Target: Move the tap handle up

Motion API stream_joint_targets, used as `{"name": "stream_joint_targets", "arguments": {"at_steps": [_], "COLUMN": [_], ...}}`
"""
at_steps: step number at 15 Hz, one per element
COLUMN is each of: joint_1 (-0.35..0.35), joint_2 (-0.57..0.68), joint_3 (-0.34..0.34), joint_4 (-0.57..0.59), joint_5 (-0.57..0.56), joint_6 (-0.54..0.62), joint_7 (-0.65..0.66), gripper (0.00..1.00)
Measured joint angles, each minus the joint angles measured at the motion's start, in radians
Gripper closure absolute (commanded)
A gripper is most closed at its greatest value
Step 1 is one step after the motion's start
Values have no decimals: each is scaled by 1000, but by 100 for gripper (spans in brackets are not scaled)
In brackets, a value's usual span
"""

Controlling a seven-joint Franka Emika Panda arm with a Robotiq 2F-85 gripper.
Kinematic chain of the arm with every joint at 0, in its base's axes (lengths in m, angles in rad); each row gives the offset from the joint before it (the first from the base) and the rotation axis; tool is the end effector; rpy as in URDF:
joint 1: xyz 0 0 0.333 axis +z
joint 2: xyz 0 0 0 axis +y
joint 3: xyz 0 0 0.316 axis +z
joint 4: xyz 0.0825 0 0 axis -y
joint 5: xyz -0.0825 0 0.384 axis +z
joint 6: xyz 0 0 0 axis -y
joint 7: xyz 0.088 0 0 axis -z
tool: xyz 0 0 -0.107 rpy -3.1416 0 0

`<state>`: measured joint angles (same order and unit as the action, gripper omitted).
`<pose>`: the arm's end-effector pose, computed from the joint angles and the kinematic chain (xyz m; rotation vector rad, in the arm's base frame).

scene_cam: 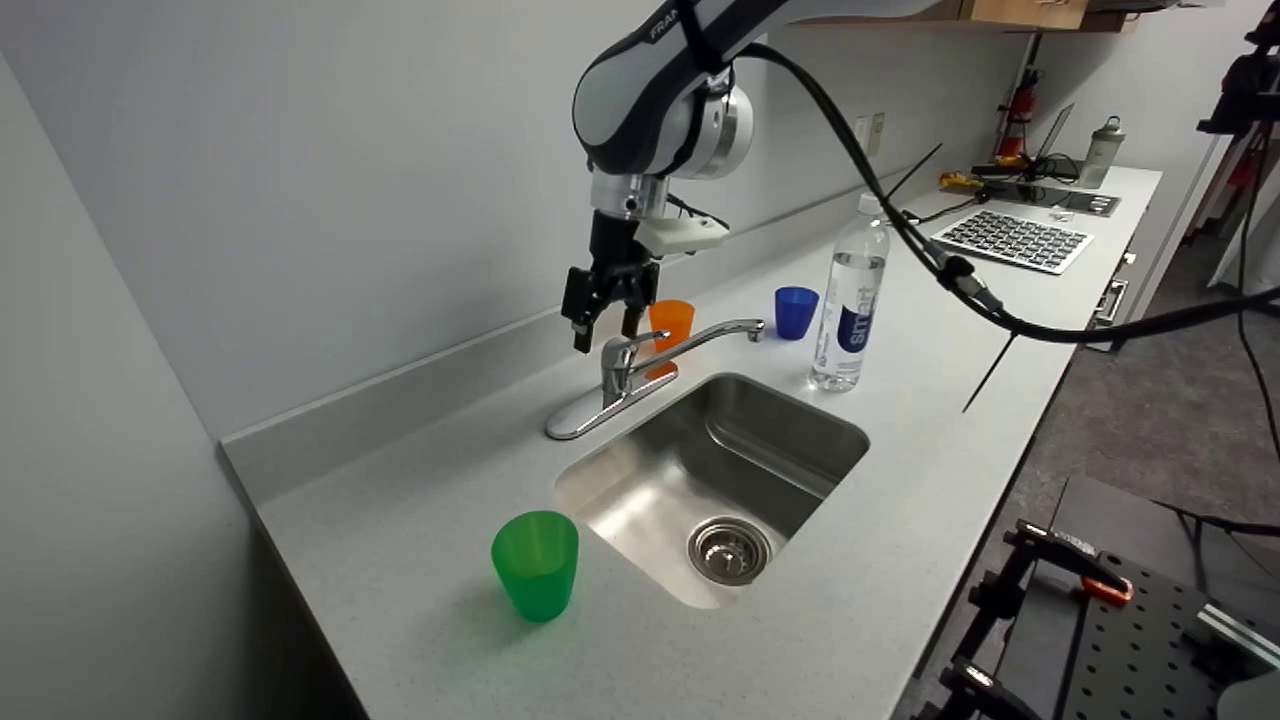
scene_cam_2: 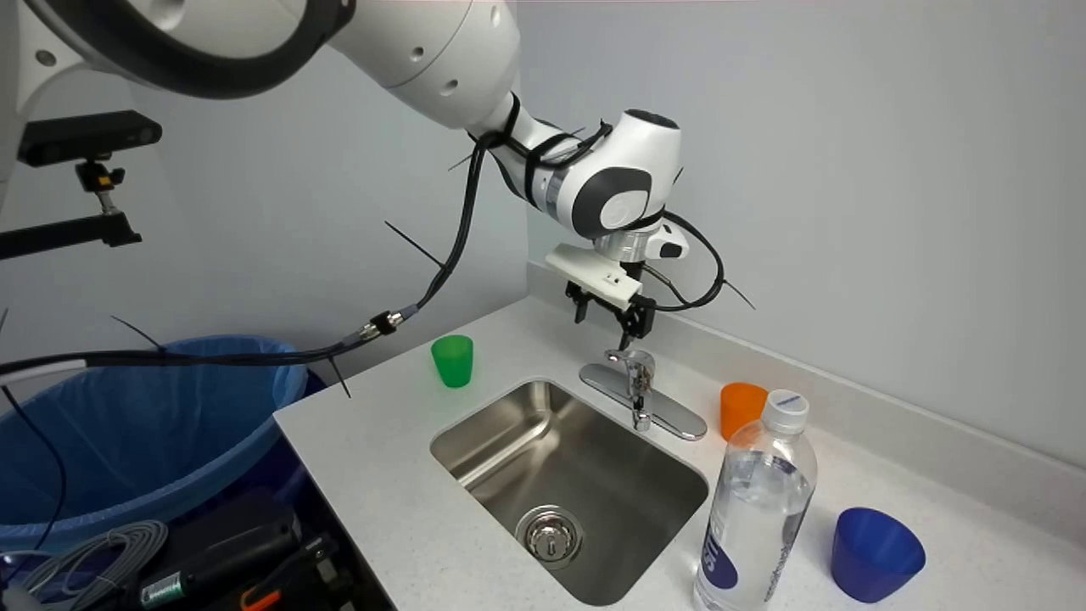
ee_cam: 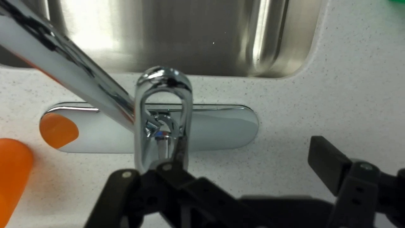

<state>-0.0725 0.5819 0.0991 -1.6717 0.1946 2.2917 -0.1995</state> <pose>0.6849 0.0147 0.2720 -2.9394 -0.1217 -0.0824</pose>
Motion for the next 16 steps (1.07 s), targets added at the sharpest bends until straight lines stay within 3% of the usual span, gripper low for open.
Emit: {"name": "stream_joint_targets", "arguments": {"at_steps": [7, 9, 16], "joint_1": [-1, -1, -1], "joint_2": [0, 2, 7], "joint_3": [-18, -18, -21], "joint_4": [26, 26, 27], "joint_5": [-10, -11, -48], "joint_6": [-59, -60, -53], "joint_7": [0, -1, -23], "gripper": [88, 100, 100]}}
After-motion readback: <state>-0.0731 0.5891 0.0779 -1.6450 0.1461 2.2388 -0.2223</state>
